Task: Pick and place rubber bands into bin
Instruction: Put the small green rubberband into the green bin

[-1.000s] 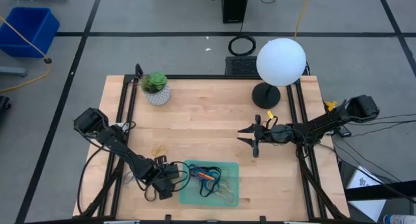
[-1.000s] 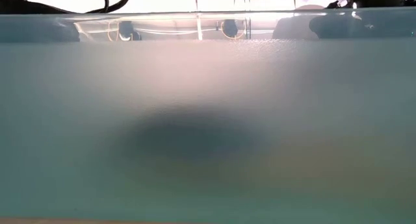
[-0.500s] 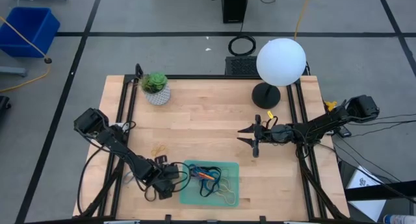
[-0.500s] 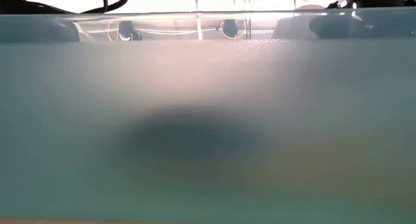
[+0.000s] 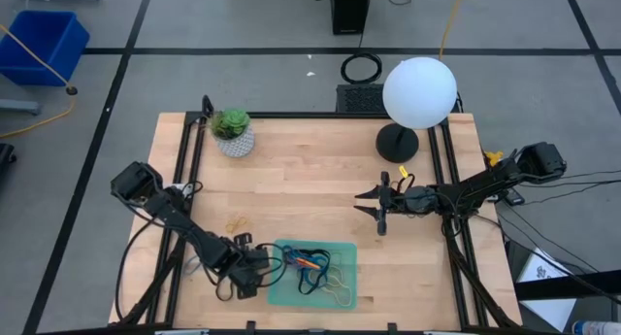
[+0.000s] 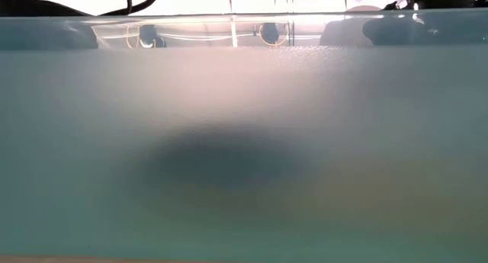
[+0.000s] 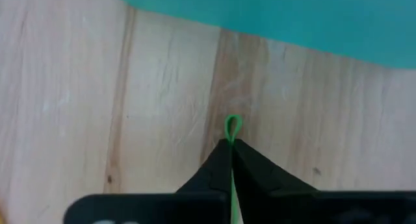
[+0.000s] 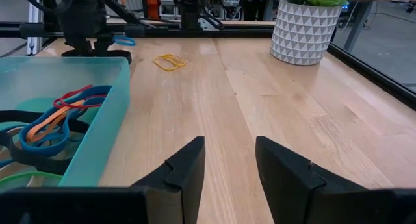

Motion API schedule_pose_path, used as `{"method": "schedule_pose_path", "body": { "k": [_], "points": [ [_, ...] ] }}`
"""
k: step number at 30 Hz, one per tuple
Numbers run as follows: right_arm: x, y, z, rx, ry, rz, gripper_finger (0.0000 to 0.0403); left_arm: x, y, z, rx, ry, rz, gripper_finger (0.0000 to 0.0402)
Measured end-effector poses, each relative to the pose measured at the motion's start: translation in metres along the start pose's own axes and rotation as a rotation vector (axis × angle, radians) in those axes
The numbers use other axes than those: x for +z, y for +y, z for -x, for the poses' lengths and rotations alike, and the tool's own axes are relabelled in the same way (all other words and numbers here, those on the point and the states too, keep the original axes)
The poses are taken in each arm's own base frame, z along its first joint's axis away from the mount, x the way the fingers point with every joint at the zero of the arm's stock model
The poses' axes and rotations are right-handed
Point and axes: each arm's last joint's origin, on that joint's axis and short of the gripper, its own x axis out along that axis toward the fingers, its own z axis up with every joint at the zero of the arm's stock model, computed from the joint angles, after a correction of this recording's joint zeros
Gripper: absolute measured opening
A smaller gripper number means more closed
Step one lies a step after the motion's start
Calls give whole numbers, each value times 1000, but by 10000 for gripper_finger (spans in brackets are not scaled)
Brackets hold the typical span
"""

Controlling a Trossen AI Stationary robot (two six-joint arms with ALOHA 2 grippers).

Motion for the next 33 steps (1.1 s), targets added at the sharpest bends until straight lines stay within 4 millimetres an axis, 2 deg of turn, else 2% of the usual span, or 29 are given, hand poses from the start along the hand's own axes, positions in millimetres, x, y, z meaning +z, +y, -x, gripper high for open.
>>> {"method": "schedule_pose_path", "body": {
  "k": [2, 7, 14, 18, 23, 29, 33],
  "points": [
    [0, 0, 0, 0, 0, 0, 132, 2, 1, 1, -10, 13, -3, 10],
    [0, 0, 0, 0, 0, 0, 132, 7, 3, 24, -2, 81, -31, 5],
    [0, 0, 0, 0, 2, 2, 132, 27, -2, 84, -32, 15, -86, 5],
    [0, 0, 0, 0, 2, 4, 132, 37, 0, 126, -35, -70, -131, 4],
    [0, 0, 0, 0, 1, 5, 132, 52, 6, 161, -4, -307, -186, 7],
    [0, 0, 0, 0, 2, 9, 132, 78, 10, 172, -40, -509, -256, 8],
    [0, 0, 0, 0, 1, 8, 132, 99, 7, 164, -110, -582, -384, 4]
  ]
}}
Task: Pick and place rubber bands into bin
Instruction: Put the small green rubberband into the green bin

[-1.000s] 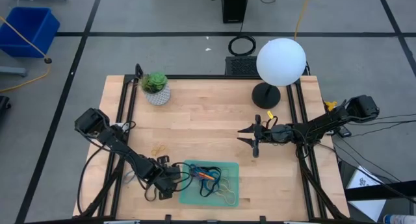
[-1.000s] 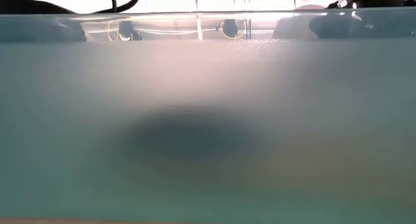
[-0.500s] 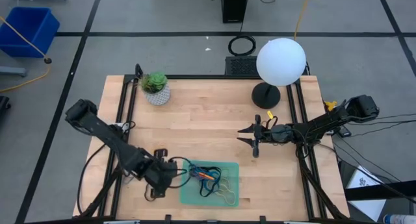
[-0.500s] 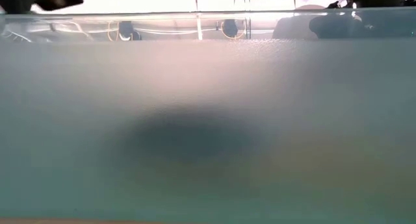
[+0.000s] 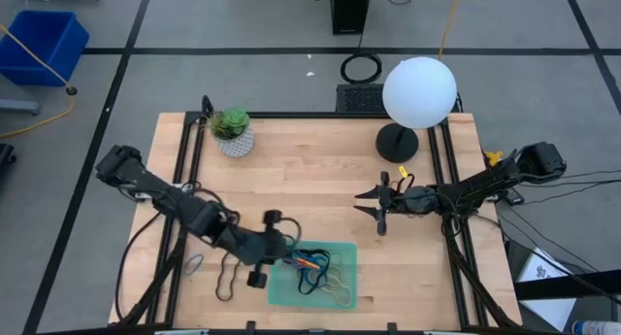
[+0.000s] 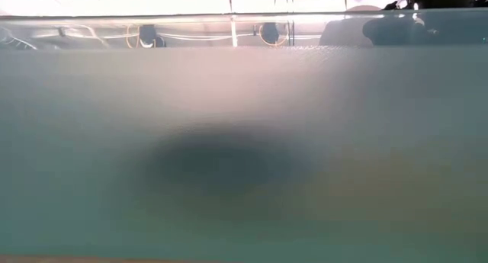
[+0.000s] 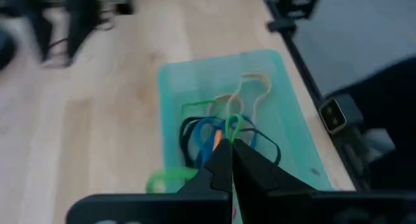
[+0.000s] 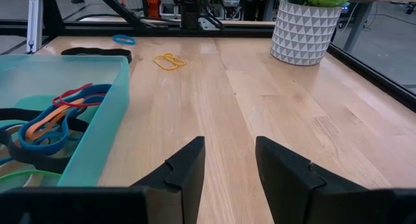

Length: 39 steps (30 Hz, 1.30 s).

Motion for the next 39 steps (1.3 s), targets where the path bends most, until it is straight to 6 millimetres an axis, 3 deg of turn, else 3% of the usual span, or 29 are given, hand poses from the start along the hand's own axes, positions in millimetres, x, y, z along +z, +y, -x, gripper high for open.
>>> {"method": "schedule_pose_path", "body": {
  "k": [4, 12, 23, 32, 39],
  "points": [
    [-1, 0, 0, 0, 8, 3, 132, 6, 5, -22, -64, -40, -85, 10],
    [-2, 0, 0, -1, 18, 6, 132, -5, 11, -80, -176, 24, -99, 9],
    [-2, 0, 0, 0, 21, 0, 132, -39, 26, -145, -141, 188, -15, 16],
    [-2, 0, 0, 0, 22, -1, 132, -52, 35, -163, -125, 246, 51, 5],
    [-2, 0, 0, 0, 22, -1, 132, -52, 35, -163, -116, 246, 54, 46]
  ]
}}
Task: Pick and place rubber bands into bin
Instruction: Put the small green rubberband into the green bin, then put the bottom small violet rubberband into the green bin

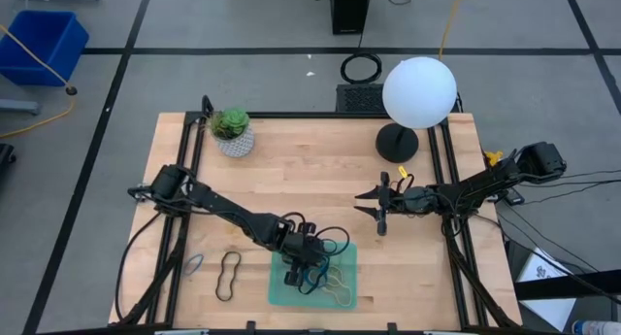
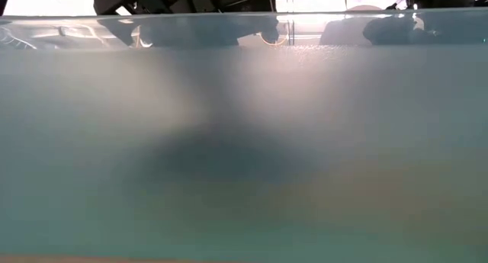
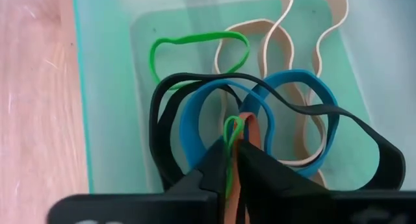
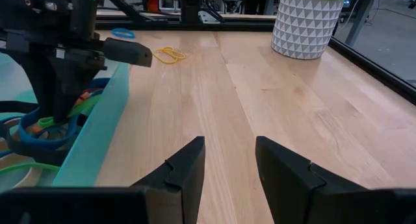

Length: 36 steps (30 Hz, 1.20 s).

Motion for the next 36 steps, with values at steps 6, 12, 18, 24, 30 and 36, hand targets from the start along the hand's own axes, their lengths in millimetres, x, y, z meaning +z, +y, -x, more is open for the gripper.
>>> {"method": "schedule_pose_path", "body": {
  "k": [6, 12, 18, 24, 30, 36],
  "points": [
    [0, 0, 0, 0, 0, 0, 132, 0, 0, 0, 5, 2, 0, 85],
    [0, 0, 0, 0, 0, 0, 132, 0, 0, 1, 13, 2, -2, 143],
    [0, 0, 0, 1, -5, -1, 132, 3, 1, 24, 31, 16, -3, 197],
    [6, 0, 1, 6, -47, -40, 132, 7, 5, 67, 38, 20, 10, 224],
    [18, 1, 3, 22, -73, -44, 132, 14, 2, 125, 38, -89, -58, 229],
    [46, 5, 0, 52, 56, 16, 132, 7, -1, 185, 30, -218, -143, 230]
  ]
}}
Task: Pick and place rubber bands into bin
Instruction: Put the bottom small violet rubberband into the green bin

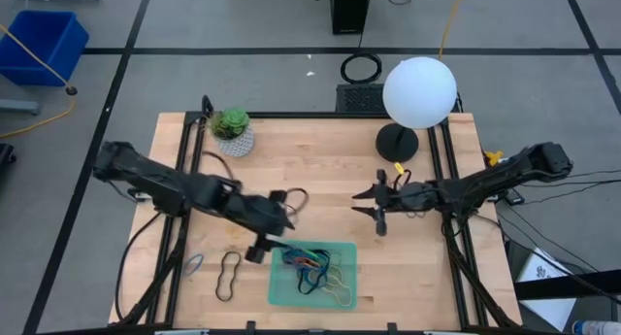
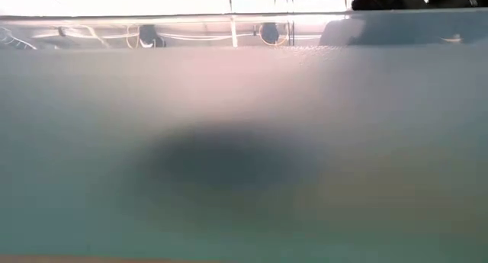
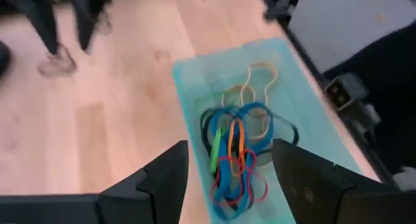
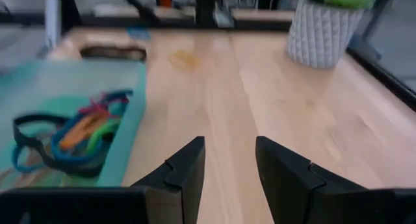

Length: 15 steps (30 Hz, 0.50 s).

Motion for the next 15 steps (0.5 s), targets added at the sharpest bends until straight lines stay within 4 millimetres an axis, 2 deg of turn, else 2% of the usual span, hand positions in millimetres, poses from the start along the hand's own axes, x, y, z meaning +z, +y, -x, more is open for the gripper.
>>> {"method": "schedule_pose_path", "body": {
  "k": [5, 8, 12, 15],
  "points": [
    [30, -1, 3, -69, 196, -27, 132, -20, 0, 36, 56, -109, -9, 230],
    [44, -5, 11, -178, 317, -99, 132, -44, 0, 46, 77, -158, 6, 229],
    [45, -11, 25, -313, 485, -233, 132, -79, 0, 53, 75, -262, 46, 228],
    [37, -16, 33, -419, 579, -387, 132, -103, 0, 55, 72, -357, 55, 228]
  ]
}}
